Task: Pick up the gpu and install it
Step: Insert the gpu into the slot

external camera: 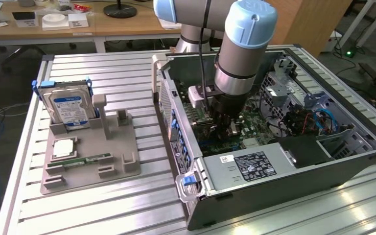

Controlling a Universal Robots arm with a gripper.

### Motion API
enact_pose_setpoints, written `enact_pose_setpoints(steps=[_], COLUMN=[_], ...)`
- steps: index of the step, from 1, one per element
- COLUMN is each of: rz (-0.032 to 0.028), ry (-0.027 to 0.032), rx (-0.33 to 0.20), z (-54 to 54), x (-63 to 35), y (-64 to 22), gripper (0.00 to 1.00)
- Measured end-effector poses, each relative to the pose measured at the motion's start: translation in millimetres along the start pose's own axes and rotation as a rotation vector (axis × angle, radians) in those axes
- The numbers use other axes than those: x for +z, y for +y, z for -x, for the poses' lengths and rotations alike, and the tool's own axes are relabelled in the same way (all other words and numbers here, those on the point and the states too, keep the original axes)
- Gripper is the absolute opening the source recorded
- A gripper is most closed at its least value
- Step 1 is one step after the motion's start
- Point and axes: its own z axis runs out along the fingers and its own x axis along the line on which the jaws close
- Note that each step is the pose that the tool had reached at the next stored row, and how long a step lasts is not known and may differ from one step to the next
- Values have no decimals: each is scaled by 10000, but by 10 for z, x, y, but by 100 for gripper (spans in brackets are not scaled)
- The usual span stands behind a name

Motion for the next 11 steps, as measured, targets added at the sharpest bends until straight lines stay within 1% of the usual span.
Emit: enact_pose_setpoints(steps=[1, 2, 4, 5, 11], rz=[18, 61, 168, 185, 186], ry=[1, 1, 3, 3, 2], rx=[-1, 0, 4, 5, 5], z=[0, 0, 0, 0, 0], x=[0, 1, 2, 1, 3], y=[-2, -6, -13, -14, -14], gripper=[28, 28, 28, 28, 28])
